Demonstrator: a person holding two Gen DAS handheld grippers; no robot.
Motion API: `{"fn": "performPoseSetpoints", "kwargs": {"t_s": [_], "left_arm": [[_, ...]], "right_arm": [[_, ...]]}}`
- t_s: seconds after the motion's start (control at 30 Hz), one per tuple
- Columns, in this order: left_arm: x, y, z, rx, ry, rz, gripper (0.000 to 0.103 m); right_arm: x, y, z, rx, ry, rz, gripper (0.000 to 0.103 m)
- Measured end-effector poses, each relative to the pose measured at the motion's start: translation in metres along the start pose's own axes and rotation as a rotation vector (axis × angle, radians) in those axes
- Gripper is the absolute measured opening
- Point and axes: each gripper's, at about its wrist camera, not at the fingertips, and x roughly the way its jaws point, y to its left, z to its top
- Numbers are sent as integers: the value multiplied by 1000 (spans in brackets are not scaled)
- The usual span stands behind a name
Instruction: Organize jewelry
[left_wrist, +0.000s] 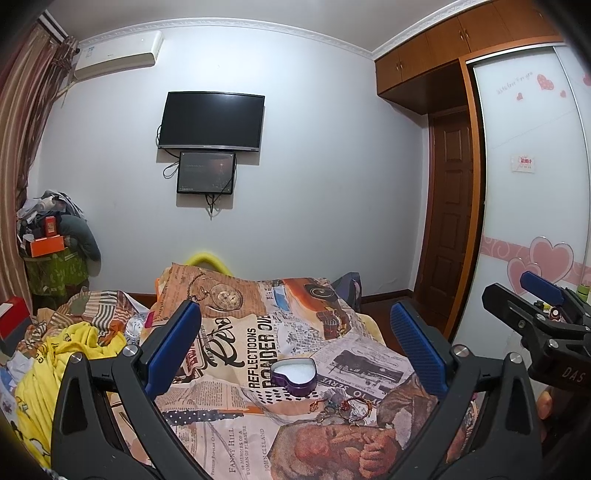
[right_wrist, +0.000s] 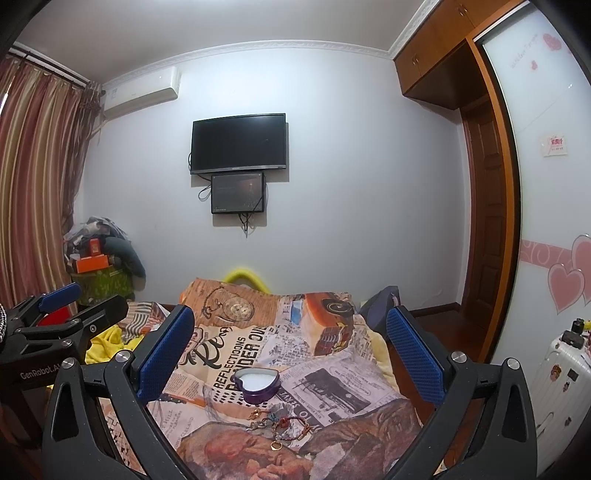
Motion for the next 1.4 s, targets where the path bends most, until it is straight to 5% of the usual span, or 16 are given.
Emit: {"fn": "performPoseSetpoints", "kwargs": {"t_s": [1.07, 1.4], "left_arm": [[9, -3, -4, 11, 28, -9, 103], [49, 1, -14, 4, 121, -4, 103]], "right_arm": [[5, -2, -7, 5, 26, 3, 103], [28, -13, -13, 9, 98, -8, 103]]}}
